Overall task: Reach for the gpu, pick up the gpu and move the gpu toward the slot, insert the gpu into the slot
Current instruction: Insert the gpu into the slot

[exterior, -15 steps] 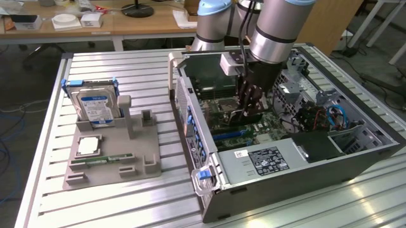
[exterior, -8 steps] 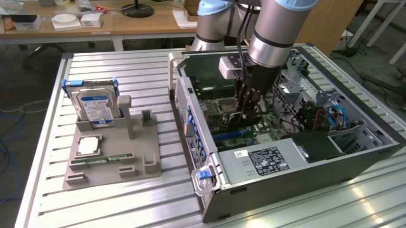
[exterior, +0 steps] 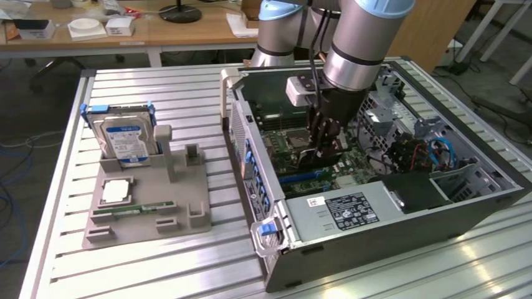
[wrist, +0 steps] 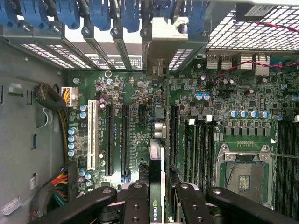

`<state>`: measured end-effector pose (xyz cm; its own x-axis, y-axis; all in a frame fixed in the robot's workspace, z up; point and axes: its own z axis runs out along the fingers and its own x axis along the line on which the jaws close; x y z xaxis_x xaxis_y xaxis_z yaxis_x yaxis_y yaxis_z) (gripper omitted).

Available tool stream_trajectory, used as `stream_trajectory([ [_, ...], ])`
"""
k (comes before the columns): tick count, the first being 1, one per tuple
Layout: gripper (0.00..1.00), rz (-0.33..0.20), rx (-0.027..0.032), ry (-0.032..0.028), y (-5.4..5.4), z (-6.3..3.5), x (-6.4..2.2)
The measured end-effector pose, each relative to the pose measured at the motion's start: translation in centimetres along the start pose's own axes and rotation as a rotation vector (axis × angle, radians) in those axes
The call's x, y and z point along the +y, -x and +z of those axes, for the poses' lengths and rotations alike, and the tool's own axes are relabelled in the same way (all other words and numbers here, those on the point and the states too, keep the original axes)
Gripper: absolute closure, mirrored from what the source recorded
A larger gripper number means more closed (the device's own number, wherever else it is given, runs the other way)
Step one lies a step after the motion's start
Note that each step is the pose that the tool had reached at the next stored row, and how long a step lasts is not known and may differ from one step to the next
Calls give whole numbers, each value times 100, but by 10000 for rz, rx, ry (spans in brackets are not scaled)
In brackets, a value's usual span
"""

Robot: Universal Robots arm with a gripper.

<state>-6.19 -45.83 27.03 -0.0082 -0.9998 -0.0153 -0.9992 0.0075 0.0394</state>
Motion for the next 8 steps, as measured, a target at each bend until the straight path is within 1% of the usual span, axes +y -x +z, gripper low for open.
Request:
stream_trajectory([
  [4, 74, 0, -1, 0, 0, 9, 3],
  [8, 74, 0, 0, 1, -1, 21, 32],
])
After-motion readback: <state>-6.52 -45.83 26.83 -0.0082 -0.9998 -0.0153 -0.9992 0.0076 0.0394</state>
